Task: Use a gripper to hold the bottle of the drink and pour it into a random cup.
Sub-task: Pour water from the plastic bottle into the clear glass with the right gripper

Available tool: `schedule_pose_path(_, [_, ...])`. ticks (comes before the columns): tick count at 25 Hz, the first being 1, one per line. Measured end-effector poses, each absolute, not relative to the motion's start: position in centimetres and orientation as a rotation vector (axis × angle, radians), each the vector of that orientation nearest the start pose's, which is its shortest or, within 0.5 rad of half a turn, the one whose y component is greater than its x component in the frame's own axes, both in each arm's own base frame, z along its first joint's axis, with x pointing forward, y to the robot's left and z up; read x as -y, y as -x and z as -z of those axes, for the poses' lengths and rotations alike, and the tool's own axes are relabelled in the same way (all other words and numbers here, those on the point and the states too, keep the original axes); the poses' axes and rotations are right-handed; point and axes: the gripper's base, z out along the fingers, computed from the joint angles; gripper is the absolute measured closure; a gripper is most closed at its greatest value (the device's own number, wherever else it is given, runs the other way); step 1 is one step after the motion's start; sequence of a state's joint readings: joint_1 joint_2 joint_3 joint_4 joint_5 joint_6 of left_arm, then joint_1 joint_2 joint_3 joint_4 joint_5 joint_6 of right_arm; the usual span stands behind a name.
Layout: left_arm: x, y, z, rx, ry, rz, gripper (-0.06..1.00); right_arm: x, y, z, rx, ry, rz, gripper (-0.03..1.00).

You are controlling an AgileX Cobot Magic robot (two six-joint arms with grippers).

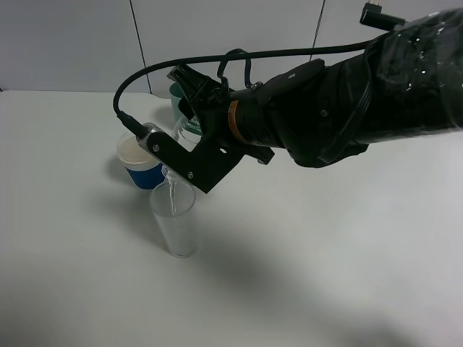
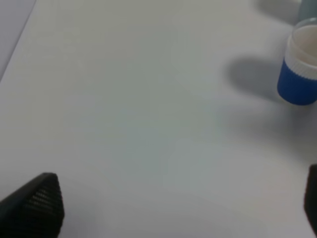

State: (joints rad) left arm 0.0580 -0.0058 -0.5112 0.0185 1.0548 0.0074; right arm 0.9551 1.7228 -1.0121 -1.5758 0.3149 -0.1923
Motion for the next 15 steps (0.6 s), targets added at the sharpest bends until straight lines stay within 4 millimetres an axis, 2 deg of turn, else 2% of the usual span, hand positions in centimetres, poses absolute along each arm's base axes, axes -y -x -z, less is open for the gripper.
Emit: schedule_pose_path(15, [-0.11, 0.7, -28.08, -2.021, 0.052, -0.063, -0.04, -28.35, -23.57, -21.75, -0.598, 2.203, 0.823, 0.42])
